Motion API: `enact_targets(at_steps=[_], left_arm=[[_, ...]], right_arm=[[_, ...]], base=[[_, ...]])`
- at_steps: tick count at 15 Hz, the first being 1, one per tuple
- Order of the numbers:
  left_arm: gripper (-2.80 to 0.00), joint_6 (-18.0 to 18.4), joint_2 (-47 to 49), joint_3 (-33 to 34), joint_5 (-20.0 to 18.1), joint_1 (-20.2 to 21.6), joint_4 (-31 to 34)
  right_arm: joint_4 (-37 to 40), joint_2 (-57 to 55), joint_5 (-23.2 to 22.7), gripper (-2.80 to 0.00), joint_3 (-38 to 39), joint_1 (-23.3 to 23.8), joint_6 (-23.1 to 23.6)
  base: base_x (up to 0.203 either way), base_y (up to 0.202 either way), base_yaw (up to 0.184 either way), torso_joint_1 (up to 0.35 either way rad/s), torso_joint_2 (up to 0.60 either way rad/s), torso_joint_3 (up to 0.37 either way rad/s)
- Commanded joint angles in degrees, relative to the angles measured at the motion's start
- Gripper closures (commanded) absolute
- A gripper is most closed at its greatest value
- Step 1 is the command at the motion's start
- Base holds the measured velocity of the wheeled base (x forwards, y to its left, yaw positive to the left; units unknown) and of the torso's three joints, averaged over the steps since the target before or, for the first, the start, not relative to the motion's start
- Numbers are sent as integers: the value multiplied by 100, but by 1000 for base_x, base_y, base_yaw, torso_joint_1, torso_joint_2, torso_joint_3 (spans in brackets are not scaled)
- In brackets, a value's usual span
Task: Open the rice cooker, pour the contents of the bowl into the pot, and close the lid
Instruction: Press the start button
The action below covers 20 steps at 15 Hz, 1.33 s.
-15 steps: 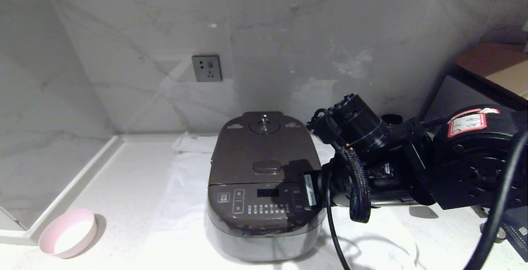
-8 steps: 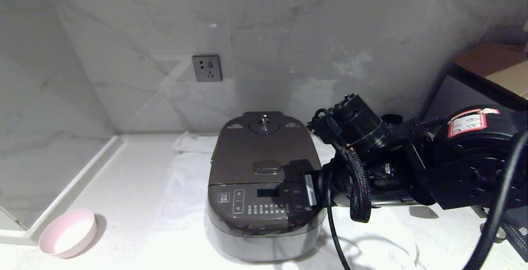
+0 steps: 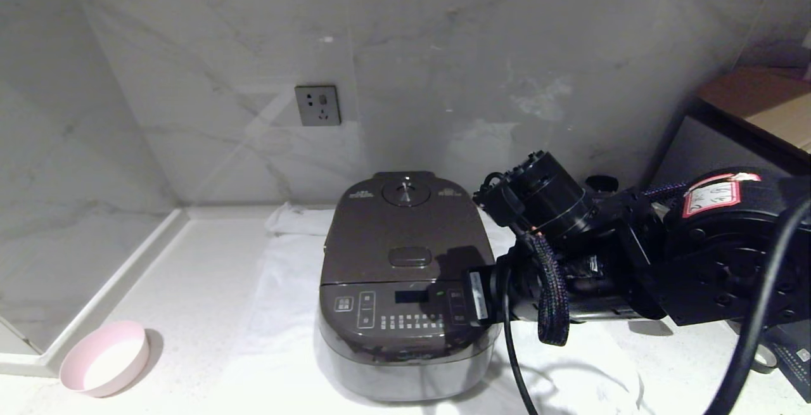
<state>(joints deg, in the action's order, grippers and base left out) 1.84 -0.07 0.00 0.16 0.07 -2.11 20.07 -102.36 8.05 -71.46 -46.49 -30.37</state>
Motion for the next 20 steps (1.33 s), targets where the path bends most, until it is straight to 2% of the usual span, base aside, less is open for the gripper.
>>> enact_targets(at_steps=[1,7,13,18,20], left_arm=[[0,1,-1,88,2,1,0],[0,80,-1,79,2,1,9],[0,62,-1,88,2,-7,9],[0,61,-1,88,9,-7,18],[0,36,-1,88,11,-7,18]], right_arm=[[32,-75,-40,0,18,0,-30],[-250,-68,-142,0,135,6,-22],[-203,1252,-99,0,15,-46,35],[252,2118,485,0,-183,-545,122],[415,2442,716,0,-184,-596,135]], base=[[0,0,0,0,0,0],[0,0,0,0,0,0],[0,0,0,0,0,0],[0,0,0,0,0,0],[0,0,0,0,0,0]])
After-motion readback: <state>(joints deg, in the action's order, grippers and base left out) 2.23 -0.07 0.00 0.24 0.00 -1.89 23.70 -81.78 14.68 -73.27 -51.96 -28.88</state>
